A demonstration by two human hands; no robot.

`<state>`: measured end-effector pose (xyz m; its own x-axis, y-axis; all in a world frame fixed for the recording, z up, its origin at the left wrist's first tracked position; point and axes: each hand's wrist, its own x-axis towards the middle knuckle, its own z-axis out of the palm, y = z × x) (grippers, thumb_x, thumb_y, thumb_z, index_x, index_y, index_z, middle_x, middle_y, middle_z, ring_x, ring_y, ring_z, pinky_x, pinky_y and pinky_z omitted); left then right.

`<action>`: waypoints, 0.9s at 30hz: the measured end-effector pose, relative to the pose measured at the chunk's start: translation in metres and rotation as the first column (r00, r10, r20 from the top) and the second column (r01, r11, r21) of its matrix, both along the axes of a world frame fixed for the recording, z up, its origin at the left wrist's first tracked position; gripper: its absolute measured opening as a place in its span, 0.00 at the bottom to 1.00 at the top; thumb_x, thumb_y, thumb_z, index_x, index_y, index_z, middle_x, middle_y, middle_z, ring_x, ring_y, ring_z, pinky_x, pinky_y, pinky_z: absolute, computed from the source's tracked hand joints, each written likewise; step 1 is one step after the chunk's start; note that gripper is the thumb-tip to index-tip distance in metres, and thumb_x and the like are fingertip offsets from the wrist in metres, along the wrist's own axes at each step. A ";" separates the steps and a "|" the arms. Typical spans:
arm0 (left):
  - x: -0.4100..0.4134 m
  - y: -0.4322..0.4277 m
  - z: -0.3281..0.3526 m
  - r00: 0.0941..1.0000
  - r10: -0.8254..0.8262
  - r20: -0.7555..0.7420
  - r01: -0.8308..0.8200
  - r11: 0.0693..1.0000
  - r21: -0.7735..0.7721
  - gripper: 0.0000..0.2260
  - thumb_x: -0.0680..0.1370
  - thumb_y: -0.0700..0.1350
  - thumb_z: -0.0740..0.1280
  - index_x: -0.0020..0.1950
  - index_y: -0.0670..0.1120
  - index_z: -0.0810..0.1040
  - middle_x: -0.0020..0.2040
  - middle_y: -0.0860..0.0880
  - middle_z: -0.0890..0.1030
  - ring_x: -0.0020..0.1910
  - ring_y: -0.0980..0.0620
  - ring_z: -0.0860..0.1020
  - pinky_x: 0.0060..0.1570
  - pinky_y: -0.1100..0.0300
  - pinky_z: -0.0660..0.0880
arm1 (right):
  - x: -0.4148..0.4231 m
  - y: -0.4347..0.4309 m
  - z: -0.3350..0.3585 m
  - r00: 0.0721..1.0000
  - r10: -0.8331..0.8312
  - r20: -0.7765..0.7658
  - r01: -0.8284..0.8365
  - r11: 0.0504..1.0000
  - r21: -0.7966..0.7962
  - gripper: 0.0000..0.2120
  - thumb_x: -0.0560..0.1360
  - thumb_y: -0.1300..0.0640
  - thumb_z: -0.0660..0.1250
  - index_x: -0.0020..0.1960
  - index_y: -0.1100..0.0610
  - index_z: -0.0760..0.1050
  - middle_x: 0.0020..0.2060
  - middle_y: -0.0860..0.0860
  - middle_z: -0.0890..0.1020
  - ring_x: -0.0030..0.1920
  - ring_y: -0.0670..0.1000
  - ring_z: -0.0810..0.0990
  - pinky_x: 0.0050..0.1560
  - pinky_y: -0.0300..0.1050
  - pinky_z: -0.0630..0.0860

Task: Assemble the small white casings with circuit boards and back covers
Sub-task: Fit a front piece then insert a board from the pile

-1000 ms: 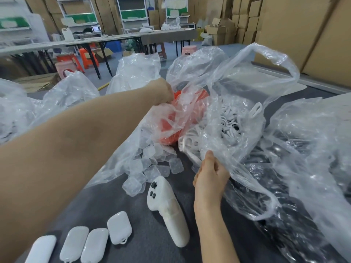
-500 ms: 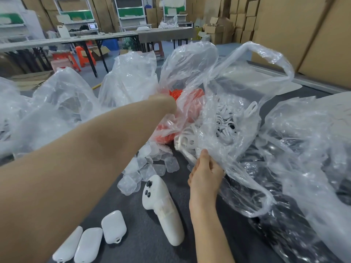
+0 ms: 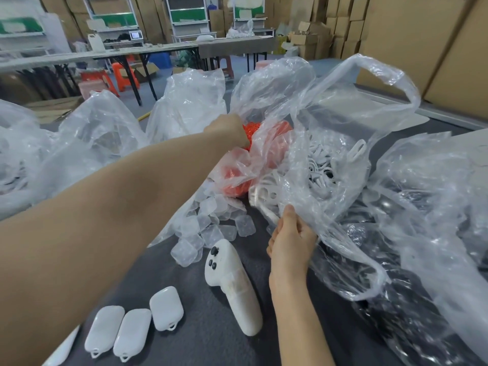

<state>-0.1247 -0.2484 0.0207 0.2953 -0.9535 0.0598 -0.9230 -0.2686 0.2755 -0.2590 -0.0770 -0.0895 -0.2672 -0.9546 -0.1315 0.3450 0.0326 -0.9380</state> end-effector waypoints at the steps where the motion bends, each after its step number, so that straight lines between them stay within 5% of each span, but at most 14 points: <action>1: 0.002 -0.001 0.003 0.995 -0.005 -0.103 0.004 1.000 -0.008 0.08 0.71 0.45 0.72 0.44 0.43 0.76 0.42 0.46 0.79 0.36 0.49 0.78 0.36 0.57 0.78 | 0.000 0.001 0.001 1.000 0.001 -0.004 -0.001 1.000 0.003 0.26 0.79 0.48 0.60 0.22 0.42 0.72 0.18 0.40 0.69 0.25 0.43 0.65 0.32 0.39 0.62; 8: 0.008 0.016 0.026 0.785 0.042 -0.619 -0.085 0.996 -0.039 0.20 0.69 0.41 0.74 0.60 0.41 0.76 0.50 0.44 0.76 0.49 0.47 0.79 0.50 0.52 0.80 | 0.000 0.003 0.002 0.999 -0.007 -0.038 0.006 1.000 -0.025 0.27 0.79 0.48 0.59 0.21 0.43 0.72 0.17 0.41 0.64 0.21 0.44 0.61 0.29 0.41 0.60; 14: 0.018 0.049 0.037 0.596 -0.048 -0.801 -0.053 0.994 -0.098 0.08 0.71 0.40 0.72 0.49 0.42 0.81 0.43 0.45 0.81 0.38 0.48 0.79 0.53 0.50 0.79 | 0.000 0.004 0.000 0.997 -0.021 -0.075 0.015 0.997 -0.072 0.24 0.79 0.50 0.59 0.24 0.48 0.69 0.19 0.43 0.67 0.25 0.47 0.63 0.30 0.43 0.62; 19: 0.018 0.142 0.039 0.125 -0.181 -0.975 -0.005 0.983 -0.183 0.06 0.76 0.41 0.67 0.43 0.41 0.81 0.41 0.47 0.81 0.32 0.55 0.77 0.33 0.63 0.77 | 0.000 0.019 0.013 0.977 -0.005 -0.214 -0.048 0.969 -0.241 0.12 0.79 0.54 0.62 0.37 0.55 0.72 0.24 0.47 0.71 0.25 0.48 0.68 0.29 0.46 0.67; 21: 0.025 0.196 0.021 -0.056 -0.217 -0.975 0.070 0.973 -0.221 0.05 0.77 0.42 0.65 0.44 0.43 0.79 0.38 0.51 0.80 0.31 0.57 0.76 0.32 0.65 0.76 | 0.008 0.032 0.026 0.978 0.057 -0.198 -0.118 0.944 -0.309 0.08 0.78 0.56 0.64 0.41 0.52 0.76 0.27 0.46 0.76 0.26 0.46 0.72 0.30 0.44 0.71; 24: 0.042 0.264 -0.014 -0.180 -0.214 -0.960 0.047 0.973 -0.225 0.03 0.74 0.42 0.65 0.44 0.45 0.78 0.37 0.50 0.79 0.32 0.55 0.75 0.36 0.62 0.75 | 0.039 0.063 0.045 0.907 0.322 -0.272 -0.411 0.822 -0.394 0.06 0.77 0.54 0.67 0.49 0.45 0.81 0.40 0.44 0.84 0.38 0.45 0.82 0.37 0.38 0.78; 27: 0.067 0.313 -0.040 -0.289 -0.190 -0.938 -0.149 0.977 -0.152 0.04 0.70 0.41 0.66 0.43 0.42 0.77 0.34 0.48 0.77 0.28 0.53 0.75 0.36 0.60 0.77 | 0.078 0.100 0.049 0.761 0.535 -0.368 -0.647 0.669 -0.366 0.08 0.74 0.56 0.70 0.48 0.43 0.82 0.41 0.44 0.85 0.43 0.43 0.84 0.41 0.32 0.77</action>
<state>-0.0577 0.0650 -0.0192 0.1135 -0.9820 -0.1510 0.5673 -0.0607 0.8213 -0.1806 0.0233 -0.0402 0.4081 -0.8491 0.3353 0.1945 -0.2780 -0.9407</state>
